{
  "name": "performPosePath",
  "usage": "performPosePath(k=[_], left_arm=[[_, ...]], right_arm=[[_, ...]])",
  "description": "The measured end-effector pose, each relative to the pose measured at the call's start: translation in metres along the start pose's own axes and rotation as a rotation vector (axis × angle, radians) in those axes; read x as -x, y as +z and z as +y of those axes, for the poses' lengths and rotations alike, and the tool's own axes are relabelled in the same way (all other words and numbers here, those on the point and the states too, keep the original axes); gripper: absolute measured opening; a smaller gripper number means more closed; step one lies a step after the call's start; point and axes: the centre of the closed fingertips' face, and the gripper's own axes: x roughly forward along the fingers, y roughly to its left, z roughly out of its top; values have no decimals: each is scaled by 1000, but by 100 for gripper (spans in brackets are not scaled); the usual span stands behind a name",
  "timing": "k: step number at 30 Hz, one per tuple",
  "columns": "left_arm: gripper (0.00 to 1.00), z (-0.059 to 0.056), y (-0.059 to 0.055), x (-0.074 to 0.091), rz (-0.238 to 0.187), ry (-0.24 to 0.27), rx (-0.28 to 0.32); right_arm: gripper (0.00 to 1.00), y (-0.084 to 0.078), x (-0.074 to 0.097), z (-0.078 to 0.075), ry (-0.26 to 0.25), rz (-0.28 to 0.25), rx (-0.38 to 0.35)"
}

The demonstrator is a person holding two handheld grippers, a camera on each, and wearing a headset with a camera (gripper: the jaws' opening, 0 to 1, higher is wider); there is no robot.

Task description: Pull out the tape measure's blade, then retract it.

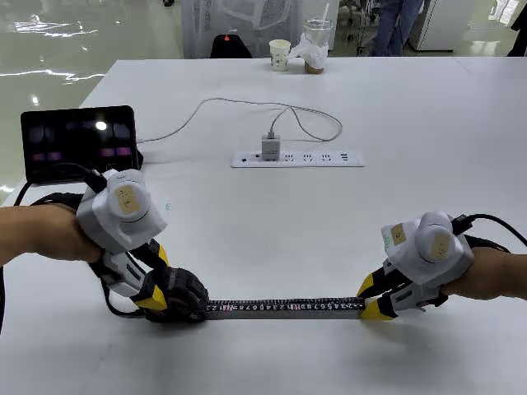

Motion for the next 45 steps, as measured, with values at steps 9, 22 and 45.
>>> performPosePath(k=[9, 22, 45], left_arm=[[28, -2, 1, -2, 12, -11, -12], [28, -3, 1, -1, 15, -2, -21], [44, -7, -4, 9, -60, 51, 101]], right_arm=[[12, -1, 0, 0, 3, 24, 16], [13, -2, 0, 1, -10, 44, 35], [30, -12, 11, 5, -81, 31, -52]])
